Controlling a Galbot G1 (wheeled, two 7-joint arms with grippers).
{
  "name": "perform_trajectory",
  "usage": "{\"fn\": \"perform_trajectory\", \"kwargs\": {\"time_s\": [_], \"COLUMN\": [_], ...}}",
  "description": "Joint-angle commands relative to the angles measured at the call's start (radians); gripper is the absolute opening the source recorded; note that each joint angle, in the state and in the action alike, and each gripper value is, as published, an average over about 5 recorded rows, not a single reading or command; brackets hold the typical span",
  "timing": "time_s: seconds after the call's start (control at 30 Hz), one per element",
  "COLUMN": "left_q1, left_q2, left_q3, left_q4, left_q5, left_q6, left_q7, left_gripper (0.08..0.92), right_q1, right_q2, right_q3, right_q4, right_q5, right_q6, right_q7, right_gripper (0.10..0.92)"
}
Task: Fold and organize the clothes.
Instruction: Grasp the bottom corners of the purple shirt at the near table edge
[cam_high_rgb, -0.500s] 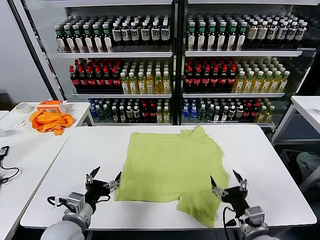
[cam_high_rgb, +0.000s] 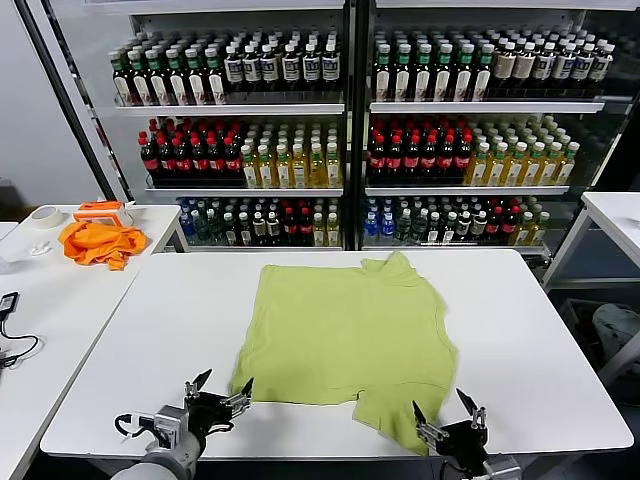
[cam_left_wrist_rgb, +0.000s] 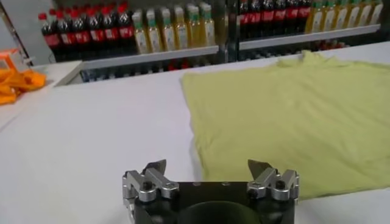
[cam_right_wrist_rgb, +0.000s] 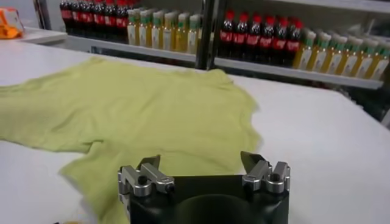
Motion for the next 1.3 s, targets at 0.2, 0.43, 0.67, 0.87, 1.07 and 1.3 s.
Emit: {"fn": "perform_trajectory", "kwargs": {"time_s": [0.2,0.43,0.67,0.87,1.07,1.3], "left_q1": [0.012,0.012,0.014,0.010,0.009,0.060], "left_q2": [-0.013,-0.025,-0.030,-0.040,-0.026,0.003], "left_q3": [0.013,0.023,0.041,0.064,0.061,0.035], "left_q4": [0.017,0.036,0.036,0.027,0.022,-0.070], "left_q5": [-0.019,-0.023,-0.020,-0.010,-0.033,-0.073], "left_q6": [0.012,0.000,-0.008,-0.006,-0.027,-0.037], "left_q7": [-0.031,-0.032,-0.020,-0.018,0.024,0.019], "left_gripper": [0.798,0.612,0.404,0.230,0.091,0.081], "right_q1": [-0.001,0.010,0.011,0.027,0.025,-0.070], "right_q2": [0.011,0.015,0.016,0.015,-0.008,-0.022], "right_q3": [-0.049,-0.060,-0.060,-0.054,0.001,0.105], "right_q4": [-0.022,-0.026,-0.023,-0.030,0.001,0.101], "right_q5": [0.045,0.119,0.151,0.154,0.154,0.173], "right_q6": [-0.004,-0.023,-0.029,-0.023,-0.040,-0.067], "right_q7": [0.045,0.056,0.064,0.044,-0.029,-0.064], "right_gripper": [0.819,0.646,0.438,0.265,0.117,0.106]}}
